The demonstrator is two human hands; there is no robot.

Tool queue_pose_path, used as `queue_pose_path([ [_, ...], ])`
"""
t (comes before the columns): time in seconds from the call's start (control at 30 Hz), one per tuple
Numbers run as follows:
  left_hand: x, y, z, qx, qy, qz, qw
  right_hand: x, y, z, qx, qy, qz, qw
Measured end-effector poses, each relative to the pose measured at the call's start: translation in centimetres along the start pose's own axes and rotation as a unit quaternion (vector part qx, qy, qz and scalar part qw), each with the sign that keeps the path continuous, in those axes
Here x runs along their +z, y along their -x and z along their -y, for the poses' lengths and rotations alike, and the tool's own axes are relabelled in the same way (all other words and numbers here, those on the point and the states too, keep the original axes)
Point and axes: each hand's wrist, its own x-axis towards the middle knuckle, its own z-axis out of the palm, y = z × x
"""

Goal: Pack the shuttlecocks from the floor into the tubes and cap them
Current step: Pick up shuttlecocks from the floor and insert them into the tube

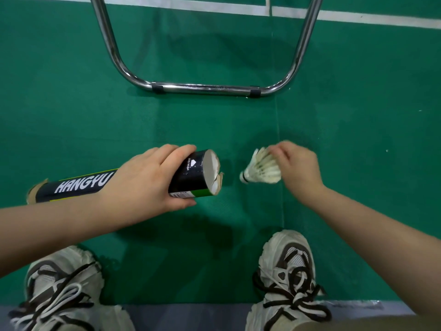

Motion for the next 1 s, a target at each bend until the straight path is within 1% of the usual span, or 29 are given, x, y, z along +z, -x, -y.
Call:
queue_pose_path([
  [0.03, 0.0, 0.0, 0.0, -0.001, -0.001, 0.002, 1.0, -0.4, -0.1, 0.8, 0.014, -0.103, -0.04, 0.994],
  [0.07, 0.0, -0.1, 0.0, -0.003, -0.001, 0.004, 1.0, -0.9, -0.1, 1.7, 0.02, -0.192, -0.066, 0.979],
  [0.1, 0.0, -0.2, 0.1, -0.006, 0.001, 0.005, 1.0, -1.4, -0.1, 2.8, 0.019, -0.259, -0.071, 0.963],
  [0.13, 0.0, -0.3, 0.1, -0.008, 0.005, 0.004, 1.0, -1.8, 0.0, 4.0, 0.015, -0.304, -0.056, 0.951],
  [0.2, -0.1, -0.4, 0.1, -0.011, 0.015, 0.001, 1.0, -1.6, 0.3, 5.9, -0.001, -0.341, -0.008, 0.94],
  [0.27, -0.3, -0.5, 0.1, -0.01, 0.023, -0.008, 1.0, -0.7, 0.6, 7.1, -0.017, -0.327, 0.028, 0.944],
  [0.33, -0.5, -0.4, -0.1, -0.007, 0.025, -0.011, 1.0, 0.5, 1.1, 7.6, -0.018, -0.308, 0.041, 0.95],
  [0.43, -0.5, -0.2, -0.5, 0.0, 0.023, -0.015, 1.0, 1.8, 1.7, 8.1, -0.022, -0.293, 0.04, 0.955],
  [0.53, -0.6, -0.1, -0.6, 0.003, 0.024, -0.015, 1.0, 2.2, 2.3, 8.6, -0.045, -0.28, 0.026, 0.959],
  [0.63, -0.8, -0.3, -0.5, -0.002, 0.026, -0.017, 1.0, 2.0, 2.8, 8.7, -0.069, -0.302, 0.042, 0.95],
  [0.7, -1.0, -0.4, -0.3, -0.004, 0.029, -0.024, 0.999, 1.8, 3.4, 8.6, -0.083, -0.323, 0.07, 0.94],
  [0.77, -1.1, -0.5, -0.2, -0.007, 0.03, -0.03, 0.999, 1.6, 3.9, 8.5, -0.103, -0.313, 0.092, 0.94],
  [0.9, -1.0, -0.5, -0.2, -0.004, 0.028, -0.024, 0.999, 1.5, 4.2, 8.0, -0.16, -0.216, 0.063, 0.961],
  [1.0, -0.9, -0.3, -0.2, -0.005, 0.028, -0.023, 0.999, 1.2, 4.2, 7.9, -0.193, -0.196, 0.024, 0.961],
])
